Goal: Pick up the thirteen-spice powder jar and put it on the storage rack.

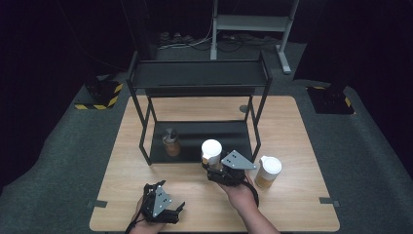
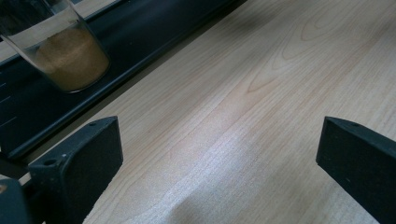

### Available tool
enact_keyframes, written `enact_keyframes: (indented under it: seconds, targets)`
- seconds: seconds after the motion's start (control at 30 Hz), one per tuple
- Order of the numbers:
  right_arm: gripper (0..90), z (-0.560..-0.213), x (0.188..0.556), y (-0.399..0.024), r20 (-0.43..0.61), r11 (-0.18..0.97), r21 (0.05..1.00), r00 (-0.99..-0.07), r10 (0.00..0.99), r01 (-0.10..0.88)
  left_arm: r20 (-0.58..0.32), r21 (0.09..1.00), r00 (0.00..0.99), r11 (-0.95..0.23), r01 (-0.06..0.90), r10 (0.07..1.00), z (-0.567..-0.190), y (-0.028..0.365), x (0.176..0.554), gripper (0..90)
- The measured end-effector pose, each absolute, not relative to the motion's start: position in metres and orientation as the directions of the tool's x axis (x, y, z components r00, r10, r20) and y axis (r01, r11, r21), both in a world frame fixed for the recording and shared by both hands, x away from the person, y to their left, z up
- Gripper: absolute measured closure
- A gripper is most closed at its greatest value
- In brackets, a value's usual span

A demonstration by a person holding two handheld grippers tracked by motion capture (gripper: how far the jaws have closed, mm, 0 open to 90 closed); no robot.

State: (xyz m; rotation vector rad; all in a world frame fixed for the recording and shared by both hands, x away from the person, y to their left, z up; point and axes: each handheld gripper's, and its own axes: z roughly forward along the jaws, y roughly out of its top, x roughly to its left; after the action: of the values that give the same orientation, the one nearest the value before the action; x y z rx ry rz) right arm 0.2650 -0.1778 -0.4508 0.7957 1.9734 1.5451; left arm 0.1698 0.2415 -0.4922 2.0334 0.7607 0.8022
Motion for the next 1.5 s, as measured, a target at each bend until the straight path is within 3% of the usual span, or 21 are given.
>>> enact_keyframes:
  seconds: [1.5]
  targets:
    - [30.3,-0.455,0.328,-0.124,-0.051,0.187,0.971,-0.639,0.767,0.147,0.261,0.847,0.63,-0.487,0.214,0.731,-0.494,0.246,0.169,0.9]
